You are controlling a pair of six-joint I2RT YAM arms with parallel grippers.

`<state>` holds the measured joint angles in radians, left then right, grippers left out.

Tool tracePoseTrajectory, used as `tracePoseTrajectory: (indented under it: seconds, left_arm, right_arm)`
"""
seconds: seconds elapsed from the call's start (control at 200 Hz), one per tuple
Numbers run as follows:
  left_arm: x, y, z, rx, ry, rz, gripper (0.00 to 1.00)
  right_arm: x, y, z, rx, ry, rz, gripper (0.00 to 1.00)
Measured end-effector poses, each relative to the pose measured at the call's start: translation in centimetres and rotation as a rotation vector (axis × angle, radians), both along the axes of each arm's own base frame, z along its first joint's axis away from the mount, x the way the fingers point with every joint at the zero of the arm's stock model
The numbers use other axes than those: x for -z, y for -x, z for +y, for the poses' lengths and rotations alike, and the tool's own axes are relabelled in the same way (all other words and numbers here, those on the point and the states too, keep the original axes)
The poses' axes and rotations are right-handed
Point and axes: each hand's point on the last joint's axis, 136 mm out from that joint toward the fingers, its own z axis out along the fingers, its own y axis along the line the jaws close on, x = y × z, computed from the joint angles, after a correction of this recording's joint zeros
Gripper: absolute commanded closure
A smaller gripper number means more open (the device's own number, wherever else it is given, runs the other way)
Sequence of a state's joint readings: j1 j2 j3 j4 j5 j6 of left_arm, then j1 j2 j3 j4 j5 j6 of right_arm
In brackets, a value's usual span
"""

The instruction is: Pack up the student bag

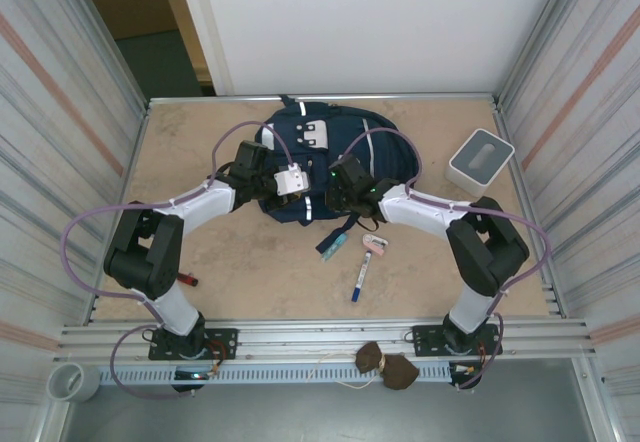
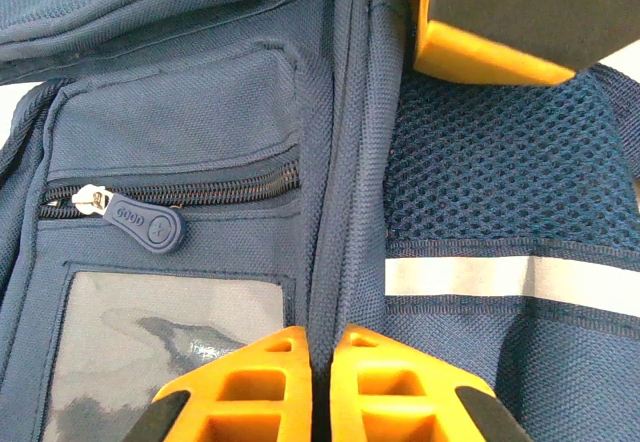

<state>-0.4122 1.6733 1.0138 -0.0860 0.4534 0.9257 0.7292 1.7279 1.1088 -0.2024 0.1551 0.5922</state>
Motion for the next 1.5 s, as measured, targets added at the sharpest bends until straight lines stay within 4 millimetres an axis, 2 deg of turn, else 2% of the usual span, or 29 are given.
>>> tracePoseTrajectory:
  seconds: [0.175,0.356,0.621,0.922,1.298,1.498]
  left_arm:
    - [0.0,0.0,0.0,0.0,0.0,0.0,0.99]
    - [-0.2,0.0,0.0,0.0,0.002,-0.004,0.99]
    - [-0.2,0.0,0.0,0.0,0.002,-0.004,0.99]
    - [-0.2,0.0,0.0,0.0,0.002,-0.004,0.99]
    - [-0.2,0.0,0.0,0.0,0.002,-0.003,0.99]
    - [-0.1,0.1,0.0,0.0,0.0,0.001,0.99]
  right_arm:
    - [0.0,-0.2,0.2,0.024,0.101,-0.033,0.66]
    - [-0.2,-0.5,-0.3,0.062,0.217,-0.064,0.65]
    - [-0.1,-0.5,-1.6,0.09,0.341,-0.088,0.77]
    - [-0.4,-0.5,-1.2,0.059,0.428,-0.116,0.85]
    - [-0.3,-0.3,-0.8,0.021,0.421,-0.099,0.89]
    - [-0.8,0.5,0.0,-0.037,0.23,-0.046,0.91]
